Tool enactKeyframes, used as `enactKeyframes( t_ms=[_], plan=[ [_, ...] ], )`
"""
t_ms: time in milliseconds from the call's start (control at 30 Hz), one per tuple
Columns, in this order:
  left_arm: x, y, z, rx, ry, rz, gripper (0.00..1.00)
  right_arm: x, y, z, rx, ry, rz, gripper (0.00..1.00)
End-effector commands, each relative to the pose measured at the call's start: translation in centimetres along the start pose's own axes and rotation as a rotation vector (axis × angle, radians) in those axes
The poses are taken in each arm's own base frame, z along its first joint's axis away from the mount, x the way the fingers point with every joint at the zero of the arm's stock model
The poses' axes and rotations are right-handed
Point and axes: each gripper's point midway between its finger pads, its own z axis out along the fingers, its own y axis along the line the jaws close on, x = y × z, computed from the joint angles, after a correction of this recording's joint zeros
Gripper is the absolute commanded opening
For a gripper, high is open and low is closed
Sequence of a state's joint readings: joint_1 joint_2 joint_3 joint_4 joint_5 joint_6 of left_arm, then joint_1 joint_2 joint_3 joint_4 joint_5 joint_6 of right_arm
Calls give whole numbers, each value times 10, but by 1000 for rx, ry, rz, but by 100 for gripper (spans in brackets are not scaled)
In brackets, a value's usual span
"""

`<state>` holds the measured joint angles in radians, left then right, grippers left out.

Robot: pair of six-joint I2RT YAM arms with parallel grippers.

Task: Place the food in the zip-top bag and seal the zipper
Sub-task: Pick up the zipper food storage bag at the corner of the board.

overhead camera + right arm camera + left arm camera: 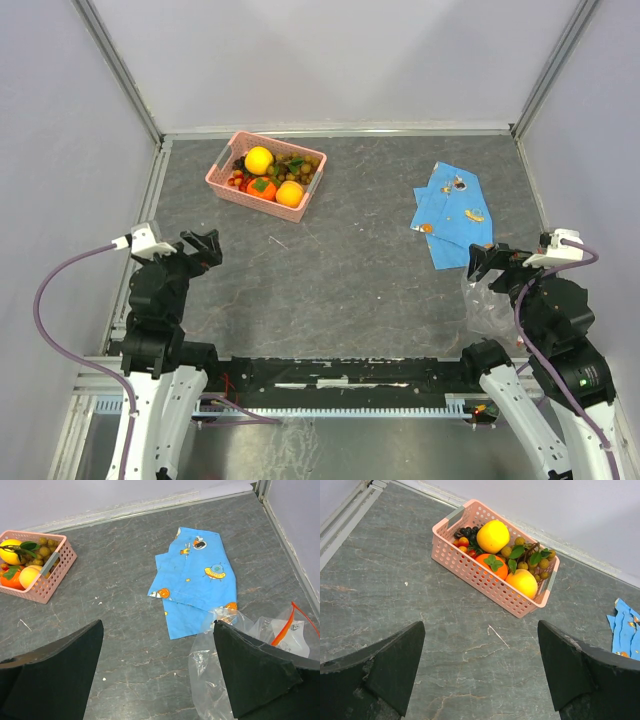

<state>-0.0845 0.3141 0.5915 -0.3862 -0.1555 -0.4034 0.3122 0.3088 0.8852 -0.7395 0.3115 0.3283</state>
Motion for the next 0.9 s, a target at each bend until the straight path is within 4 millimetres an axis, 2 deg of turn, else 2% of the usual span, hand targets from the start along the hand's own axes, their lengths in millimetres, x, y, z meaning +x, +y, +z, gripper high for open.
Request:
enactKeyframes(
  t_ms=[0, 333, 567, 667, 867],
  plan=[
    [-14, -4, 3, 12, -52, -2, 100, -16, 5, 0, -19, -51, 24, 99],
    [-16, -11, 3, 49, -38, 28, 100, -8, -8, 2, 62, -29, 44, 99],
    [-4, -16, -2, 88, -8, 23, 99, 3, -23, 9, 185, 44, 65, 99],
    [2, -20, -8, 126, 3, 33, 100, 10, -33, 12, 269, 82, 80, 99],
    [7, -19, -20, 147, 0, 77, 99, 43, -49, 15, 436, 236, 117, 99]
  ],
)
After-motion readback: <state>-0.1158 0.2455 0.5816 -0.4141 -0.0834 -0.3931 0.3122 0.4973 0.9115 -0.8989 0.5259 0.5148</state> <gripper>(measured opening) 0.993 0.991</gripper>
